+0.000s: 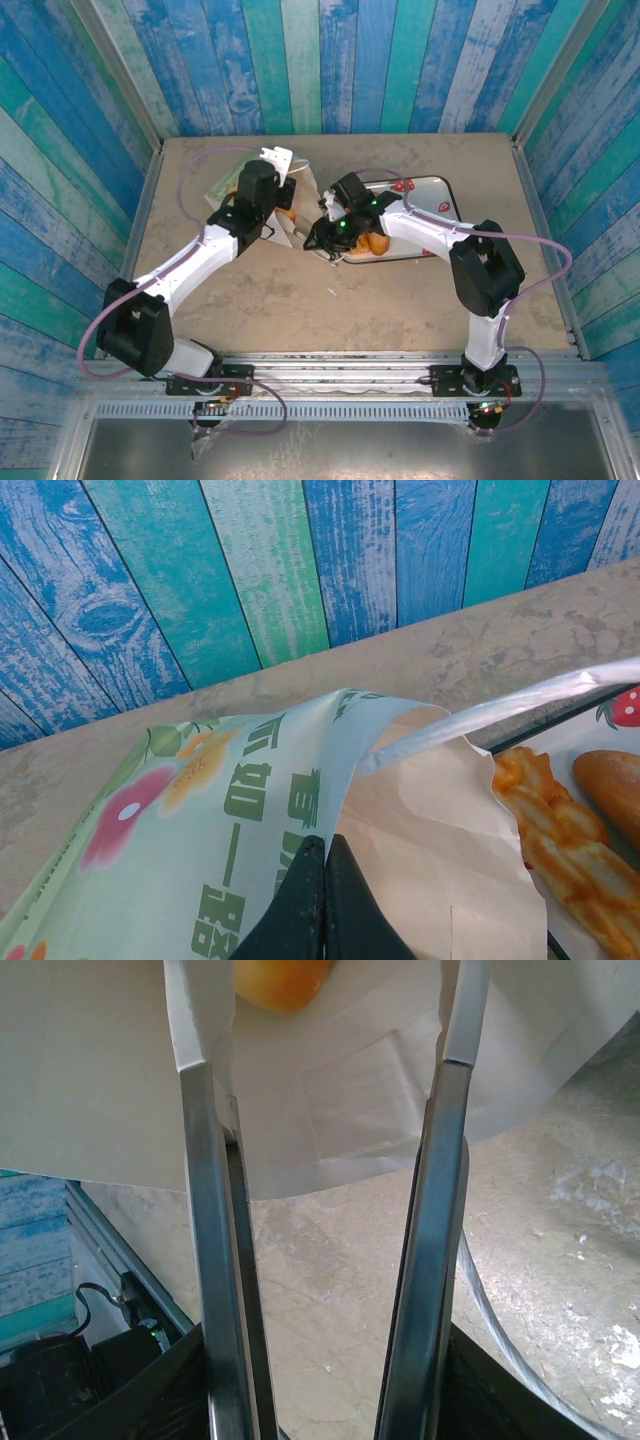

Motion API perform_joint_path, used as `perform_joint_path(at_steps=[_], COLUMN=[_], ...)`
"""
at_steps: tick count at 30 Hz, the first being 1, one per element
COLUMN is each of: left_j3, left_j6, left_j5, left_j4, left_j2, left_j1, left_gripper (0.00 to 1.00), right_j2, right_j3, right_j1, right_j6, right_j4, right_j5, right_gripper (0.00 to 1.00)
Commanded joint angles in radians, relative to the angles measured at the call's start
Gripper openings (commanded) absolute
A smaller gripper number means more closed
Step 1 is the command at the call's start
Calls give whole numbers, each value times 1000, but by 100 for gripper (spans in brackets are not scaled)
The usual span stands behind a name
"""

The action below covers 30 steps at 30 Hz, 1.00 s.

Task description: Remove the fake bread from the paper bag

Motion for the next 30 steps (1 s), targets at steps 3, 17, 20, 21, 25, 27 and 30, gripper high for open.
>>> perform_joint_path(at_steps=[3, 17, 20, 21, 25, 27, 30], left_j3=[1, -19, -18, -18, -19, -19, -18], left_j6=[-8, -17, -20, -22, -31, -32, -34], left_j5=[22, -18, -25, -27, -35, -41, -55], left_j4=[49, 55, 54, 54, 54, 53, 54], left_j2=[-66, -68, -64, -62, -61, -63, -65], left_j1=[-1, -1, -1, -1, -1, -1, -1], left_gripper=[0, 0, 0, 0, 0, 0, 0], right_j2=[17, -28, -51, -60, -100, -123, -159], right_j3=[35, 84, 85, 85, 70, 56, 34], right_j1=[-3, 2, 8, 12, 17, 17, 17], right_j6=[-31, -82, -89, -91, -94, -91, -88], right_j4=[-28, -111, -128, -135, -149, -153, -153], right_j5=[23, 105, 134, 147, 185, 203, 221], right_gripper=[47, 17, 14, 12, 8, 7, 6])
